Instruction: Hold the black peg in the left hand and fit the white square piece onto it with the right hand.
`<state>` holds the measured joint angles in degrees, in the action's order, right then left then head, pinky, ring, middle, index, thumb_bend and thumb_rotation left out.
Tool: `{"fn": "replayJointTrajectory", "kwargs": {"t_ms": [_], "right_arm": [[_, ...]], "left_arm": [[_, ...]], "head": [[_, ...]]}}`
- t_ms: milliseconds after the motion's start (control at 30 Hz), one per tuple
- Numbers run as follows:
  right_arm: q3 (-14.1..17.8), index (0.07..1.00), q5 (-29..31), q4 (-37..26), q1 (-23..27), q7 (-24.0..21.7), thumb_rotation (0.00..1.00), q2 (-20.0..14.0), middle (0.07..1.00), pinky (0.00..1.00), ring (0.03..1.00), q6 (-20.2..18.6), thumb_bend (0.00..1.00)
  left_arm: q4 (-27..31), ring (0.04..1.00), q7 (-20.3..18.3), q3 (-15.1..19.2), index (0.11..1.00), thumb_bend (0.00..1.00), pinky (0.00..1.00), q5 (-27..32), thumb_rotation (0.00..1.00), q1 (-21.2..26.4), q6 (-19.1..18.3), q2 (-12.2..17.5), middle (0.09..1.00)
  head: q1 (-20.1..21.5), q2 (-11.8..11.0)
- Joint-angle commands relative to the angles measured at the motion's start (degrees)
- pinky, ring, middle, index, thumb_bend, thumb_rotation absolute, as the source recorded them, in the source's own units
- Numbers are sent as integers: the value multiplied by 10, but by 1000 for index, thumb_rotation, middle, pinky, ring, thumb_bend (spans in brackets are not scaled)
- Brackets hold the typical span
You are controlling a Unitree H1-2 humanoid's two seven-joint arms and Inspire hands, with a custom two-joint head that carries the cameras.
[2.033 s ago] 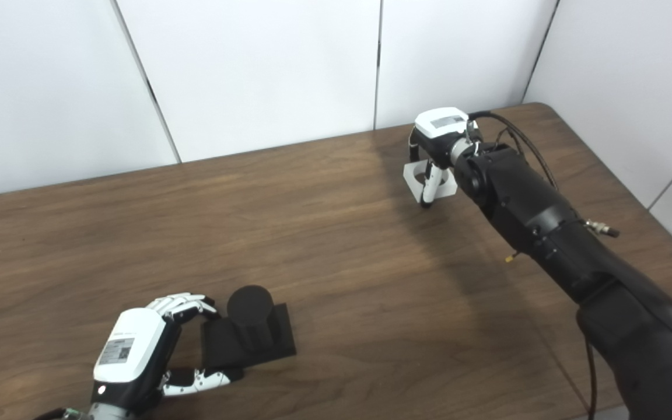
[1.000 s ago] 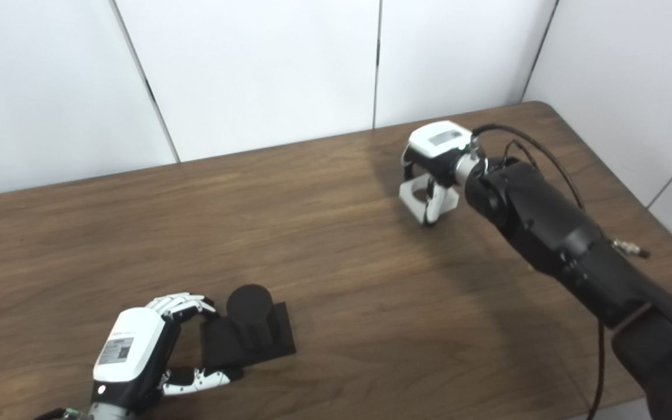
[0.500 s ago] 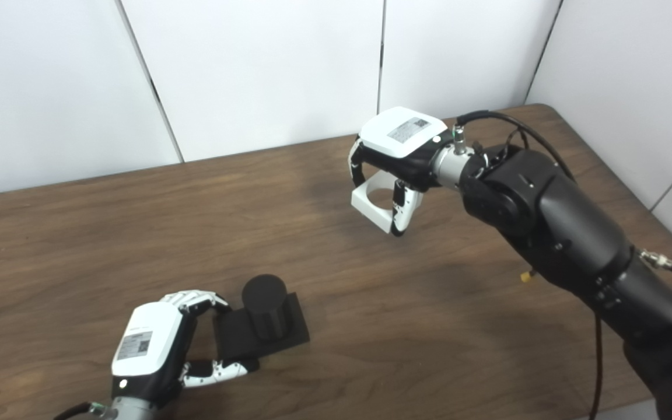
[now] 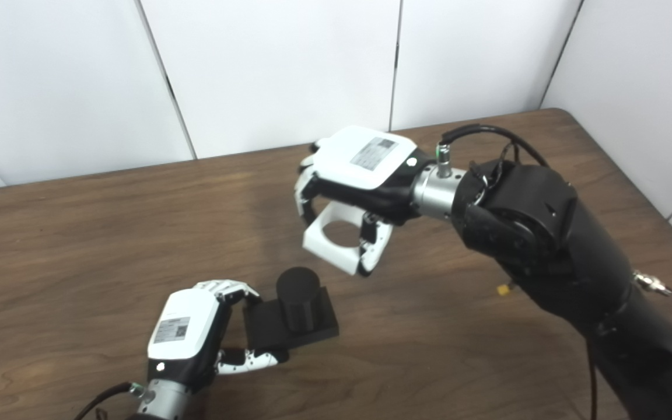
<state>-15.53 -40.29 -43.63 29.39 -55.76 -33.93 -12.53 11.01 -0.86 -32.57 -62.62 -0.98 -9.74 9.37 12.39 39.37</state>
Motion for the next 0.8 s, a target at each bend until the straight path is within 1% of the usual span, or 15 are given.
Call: {"fn": "replayJointTrajectory", "kwargs": {"t_ms": [0, 167, 267, 500, 767], "right_arm": [[5, 482, 11, -14, 23, -5, 135, 7, 769, 936, 877, -12, 525], [-6, 482, 4, -24, 18, -24, 135, 31, 761, 948, 877, -19, 525], [-10, 483, -4, -28, 7, -31, 134, 43, 762, 994, 889, -20, 524], [-16, 483, -29, -18, -11, -34, 133, 64, 767, 1000, 910, -9, 524], [-19, 484, -48, 11, -42, -4, 131, 81, 776, 1000, 912, 19, 523]], "left_arm": [[-40, 761, -35, -25, 487, 518, 786, -32, 47, -8, -4, 2, 712], [-43, 765, -37, -28, 487, 517, 794, -43, 48, -6, -9, 0, 712], [-44, 766, -37, -30, 487, 517, 795, -42, 49, -5, -12, -1, 712], [-42, 763, -41, -33, 487, 518, 790, -47, 49, -4, -17, -3, 709], [-38, 762, -50, -37, 488, 517, 789, -53, 49, -4, -20, -2, 708]], "head": [[-1, 1], [-1, 2], [-3, 3], [1, 5], [4, 6]]}}
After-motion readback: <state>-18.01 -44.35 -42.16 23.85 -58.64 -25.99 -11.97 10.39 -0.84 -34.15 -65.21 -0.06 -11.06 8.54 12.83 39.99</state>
